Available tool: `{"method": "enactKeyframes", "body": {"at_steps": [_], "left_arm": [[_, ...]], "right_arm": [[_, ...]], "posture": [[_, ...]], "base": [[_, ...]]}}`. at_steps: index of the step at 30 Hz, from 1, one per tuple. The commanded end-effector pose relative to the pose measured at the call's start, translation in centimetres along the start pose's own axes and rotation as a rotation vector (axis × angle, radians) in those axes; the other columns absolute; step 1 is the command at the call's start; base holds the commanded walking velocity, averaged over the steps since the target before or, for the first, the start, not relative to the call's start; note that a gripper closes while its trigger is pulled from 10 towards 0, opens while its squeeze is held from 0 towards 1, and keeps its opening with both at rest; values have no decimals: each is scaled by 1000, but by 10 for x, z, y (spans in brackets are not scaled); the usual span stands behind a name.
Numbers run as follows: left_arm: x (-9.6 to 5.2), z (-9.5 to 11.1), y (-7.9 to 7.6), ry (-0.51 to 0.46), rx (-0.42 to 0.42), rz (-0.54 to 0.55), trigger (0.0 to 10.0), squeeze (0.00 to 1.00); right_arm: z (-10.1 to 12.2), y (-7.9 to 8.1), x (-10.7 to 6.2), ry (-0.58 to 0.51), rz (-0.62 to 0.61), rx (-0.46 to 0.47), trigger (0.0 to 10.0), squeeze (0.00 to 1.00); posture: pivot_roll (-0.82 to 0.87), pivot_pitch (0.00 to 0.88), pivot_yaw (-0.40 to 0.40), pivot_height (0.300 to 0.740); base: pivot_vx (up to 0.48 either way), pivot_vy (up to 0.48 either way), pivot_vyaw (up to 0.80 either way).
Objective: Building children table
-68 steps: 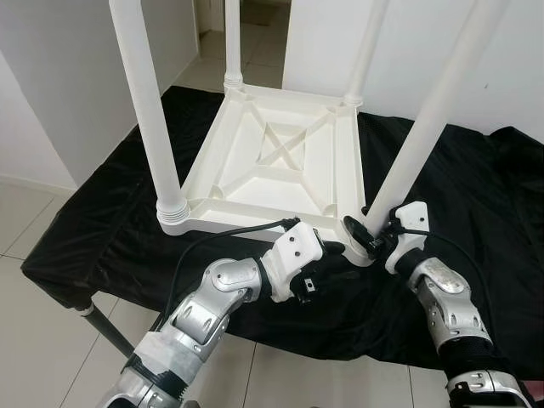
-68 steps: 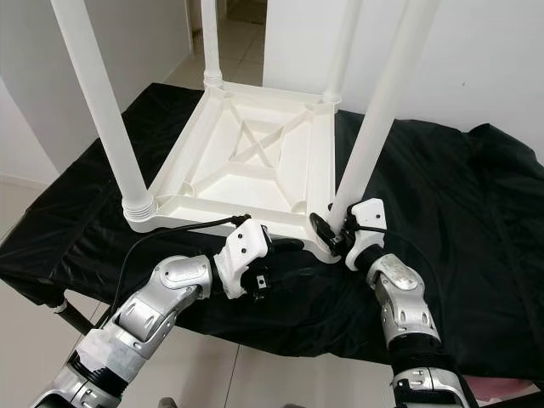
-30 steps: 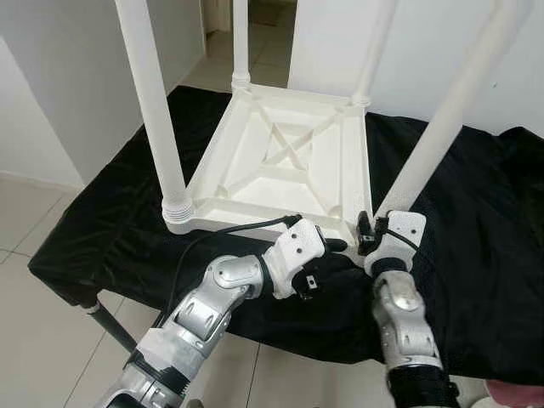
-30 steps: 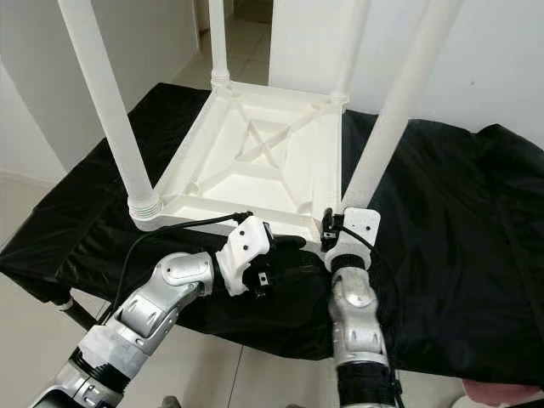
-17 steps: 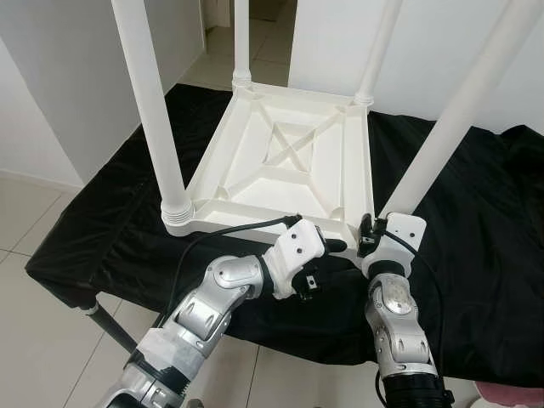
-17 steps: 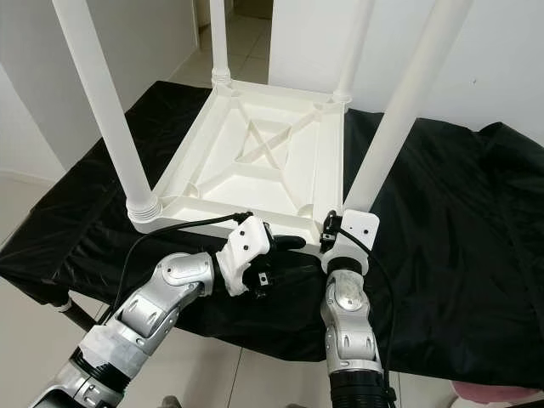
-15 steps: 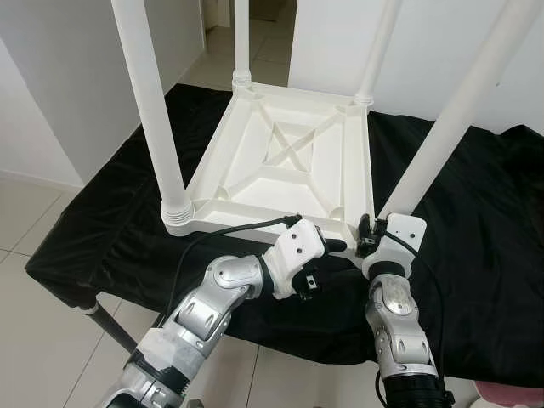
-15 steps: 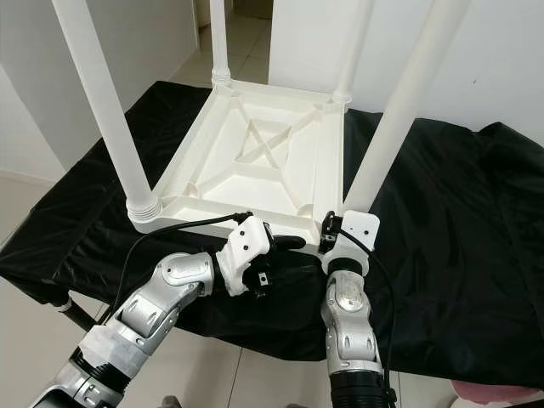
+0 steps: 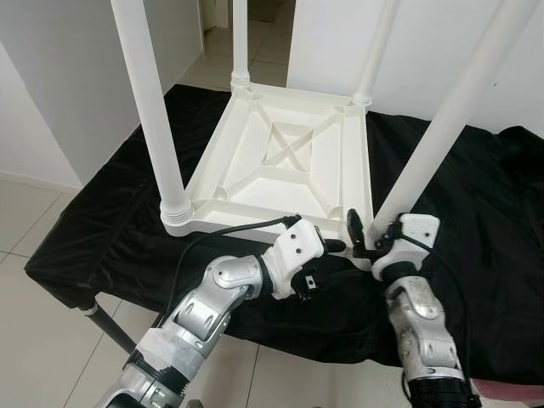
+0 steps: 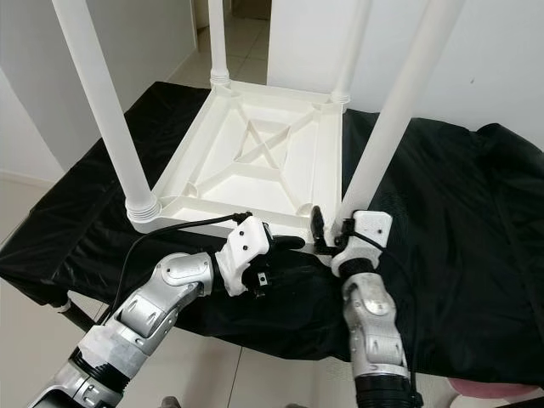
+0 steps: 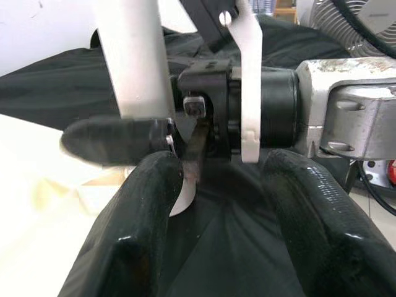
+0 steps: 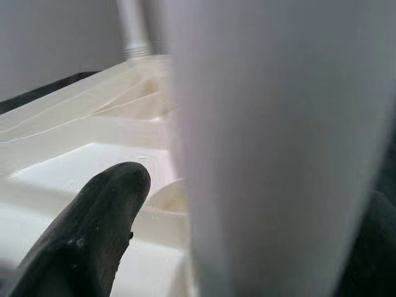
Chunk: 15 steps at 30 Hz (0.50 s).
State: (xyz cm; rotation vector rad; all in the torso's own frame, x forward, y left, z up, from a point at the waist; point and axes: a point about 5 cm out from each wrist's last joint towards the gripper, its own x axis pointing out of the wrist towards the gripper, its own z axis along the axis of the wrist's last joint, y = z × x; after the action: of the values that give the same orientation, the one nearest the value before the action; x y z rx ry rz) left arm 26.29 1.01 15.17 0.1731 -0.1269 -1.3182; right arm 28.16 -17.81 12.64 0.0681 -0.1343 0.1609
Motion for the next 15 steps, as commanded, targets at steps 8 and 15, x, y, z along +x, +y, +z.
{"method": "enactKeyframes", "body": {"at_steps": [8, 15], "left_arm": [[0, 1, 1, 5, 11, -33, 10000, 0], [0, 2, 3, 6, 19, -30, 10000, 0]], "right_arm": [[-6, -15, 7, 51, 245, -55, 10000, 0], [-10, -24, 14, 98, 323, -105, 4588, 0]], "posture": [[-79, 0, -20, 740], [-70, 0, -18, 740]], "base": [[0, 0, 0], [0, 0, 0]]}}
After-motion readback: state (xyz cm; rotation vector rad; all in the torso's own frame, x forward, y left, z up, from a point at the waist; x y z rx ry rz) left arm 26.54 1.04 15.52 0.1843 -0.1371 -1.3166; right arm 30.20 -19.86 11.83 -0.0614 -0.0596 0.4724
